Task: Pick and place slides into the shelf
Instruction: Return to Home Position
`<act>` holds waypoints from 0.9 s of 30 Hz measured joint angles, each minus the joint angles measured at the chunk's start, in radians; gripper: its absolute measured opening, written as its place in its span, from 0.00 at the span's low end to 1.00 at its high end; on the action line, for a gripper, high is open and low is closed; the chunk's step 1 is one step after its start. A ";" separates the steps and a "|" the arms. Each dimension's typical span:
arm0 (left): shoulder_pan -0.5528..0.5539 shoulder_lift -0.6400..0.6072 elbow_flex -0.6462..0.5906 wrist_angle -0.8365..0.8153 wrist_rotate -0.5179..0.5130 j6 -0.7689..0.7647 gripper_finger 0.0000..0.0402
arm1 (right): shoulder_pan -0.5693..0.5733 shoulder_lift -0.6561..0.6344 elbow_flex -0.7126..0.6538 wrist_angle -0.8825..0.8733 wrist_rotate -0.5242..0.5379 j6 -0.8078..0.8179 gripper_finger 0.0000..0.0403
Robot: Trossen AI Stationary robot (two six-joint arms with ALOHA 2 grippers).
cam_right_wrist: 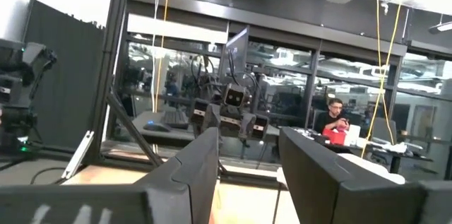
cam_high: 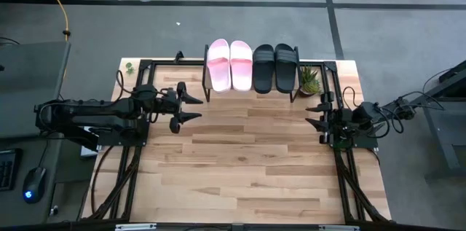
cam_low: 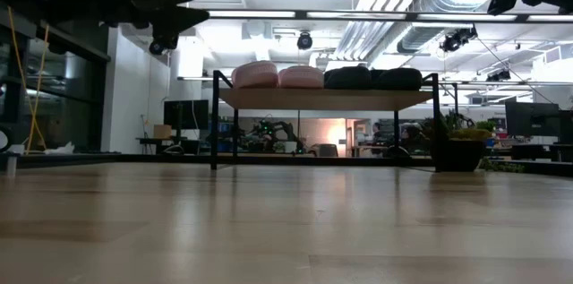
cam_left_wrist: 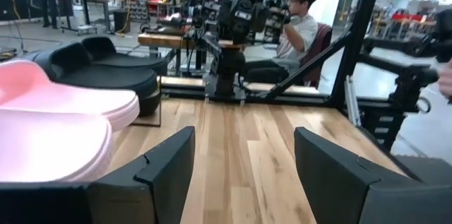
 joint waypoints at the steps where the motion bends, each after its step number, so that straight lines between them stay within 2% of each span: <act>1: 0.000 -0.003 0.000 -0.012 -0.003 0.006 0.56 | 0.000 0.000 0.000 -0.006 0.001 0.000 0.35; 6: 0.000 -0.045 0.000 -0.081 -0.028 0.013 0.56 | 0.000 0.000 0.000 -0.010 0.003 0.001 0.35; 12: 0.000 -0.168 -0.001 -0.211 -0.044 0.014 0.56 | 0.000 0.000 0.000 -0.023 0.003 0.009 0.35; 16: 0.000 -0.256 -0.067 -0.183 -0.047 0.007 0.56 | 0.000 0.000 0.000 -0.036 0.003 0.017 0.35; 21: 0.001 -0.369 -0.181 -0.083 -0.113 -0.024 0.56 | 0.000 0.000 0.000 -0.037 0.004 0.020 0.35; 27: 0.000 -0.482 -0.226 -0.090 -0.118 -0.068 0.56 | 0.000 0.000 0.000 -0.037 0.004 0.018 0.35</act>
